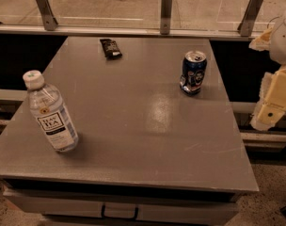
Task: Pick pepsi can
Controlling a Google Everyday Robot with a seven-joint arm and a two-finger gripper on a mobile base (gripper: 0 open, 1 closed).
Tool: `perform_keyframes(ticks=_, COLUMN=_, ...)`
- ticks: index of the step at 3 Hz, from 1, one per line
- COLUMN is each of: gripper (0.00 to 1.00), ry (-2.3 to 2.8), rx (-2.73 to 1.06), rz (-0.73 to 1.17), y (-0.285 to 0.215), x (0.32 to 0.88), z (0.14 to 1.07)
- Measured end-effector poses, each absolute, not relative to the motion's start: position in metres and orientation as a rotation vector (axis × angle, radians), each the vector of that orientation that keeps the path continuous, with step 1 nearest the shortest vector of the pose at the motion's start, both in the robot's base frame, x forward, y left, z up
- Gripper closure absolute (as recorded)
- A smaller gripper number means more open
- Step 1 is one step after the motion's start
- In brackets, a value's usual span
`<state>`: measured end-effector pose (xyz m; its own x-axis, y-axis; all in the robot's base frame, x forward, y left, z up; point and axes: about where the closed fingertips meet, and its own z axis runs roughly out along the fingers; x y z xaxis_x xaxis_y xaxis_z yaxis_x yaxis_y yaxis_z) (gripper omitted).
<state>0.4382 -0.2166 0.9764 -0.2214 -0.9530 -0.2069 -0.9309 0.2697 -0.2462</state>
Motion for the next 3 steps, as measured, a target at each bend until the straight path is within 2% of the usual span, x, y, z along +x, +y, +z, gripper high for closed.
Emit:
perform_keyframes(ticks=1, gripper=0.0, ry=2.231, rx=-1.724, rz=-0.099, y=-0.217, x=0.438, z=0.976)
perform_keyframes(ticks=3, gripper=0.0, ry=2.126, rx=-1.684, rz=-0.073, y=-0.213, x=0.519, z=0.956)
